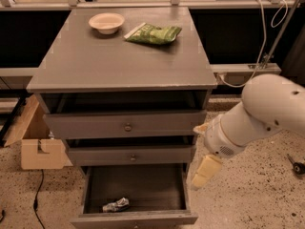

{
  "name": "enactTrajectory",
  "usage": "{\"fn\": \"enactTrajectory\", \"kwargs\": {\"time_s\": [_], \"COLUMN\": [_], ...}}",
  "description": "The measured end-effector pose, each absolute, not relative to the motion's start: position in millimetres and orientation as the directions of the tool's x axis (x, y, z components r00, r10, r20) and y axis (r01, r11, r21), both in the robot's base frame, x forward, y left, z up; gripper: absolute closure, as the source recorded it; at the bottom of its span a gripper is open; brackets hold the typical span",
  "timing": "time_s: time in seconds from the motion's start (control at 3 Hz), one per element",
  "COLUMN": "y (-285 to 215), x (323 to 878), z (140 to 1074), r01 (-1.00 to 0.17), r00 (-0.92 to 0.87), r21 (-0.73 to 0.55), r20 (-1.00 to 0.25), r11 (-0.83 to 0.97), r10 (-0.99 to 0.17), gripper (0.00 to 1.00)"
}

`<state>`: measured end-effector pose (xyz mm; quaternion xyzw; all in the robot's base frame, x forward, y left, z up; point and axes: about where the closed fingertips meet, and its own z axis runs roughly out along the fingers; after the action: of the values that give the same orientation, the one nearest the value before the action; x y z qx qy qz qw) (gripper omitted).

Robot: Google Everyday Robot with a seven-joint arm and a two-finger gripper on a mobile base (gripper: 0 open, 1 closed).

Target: Pick redbull can from bottom drawer and place on counter

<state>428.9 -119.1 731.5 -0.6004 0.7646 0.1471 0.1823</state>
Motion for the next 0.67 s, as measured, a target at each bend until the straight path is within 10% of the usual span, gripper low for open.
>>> {"fn": "enactTrajectory", "kwargs": {"time_s": [0.67], "y": [-57.2], "x": [419.7], "z": [577.7], "r01": [-0.983], "r00": [-0.185], "r21": [0.103], "r20": [-0.617], "r11": [0.155], "r10": [-0.765], "gripper": [0.0]}}
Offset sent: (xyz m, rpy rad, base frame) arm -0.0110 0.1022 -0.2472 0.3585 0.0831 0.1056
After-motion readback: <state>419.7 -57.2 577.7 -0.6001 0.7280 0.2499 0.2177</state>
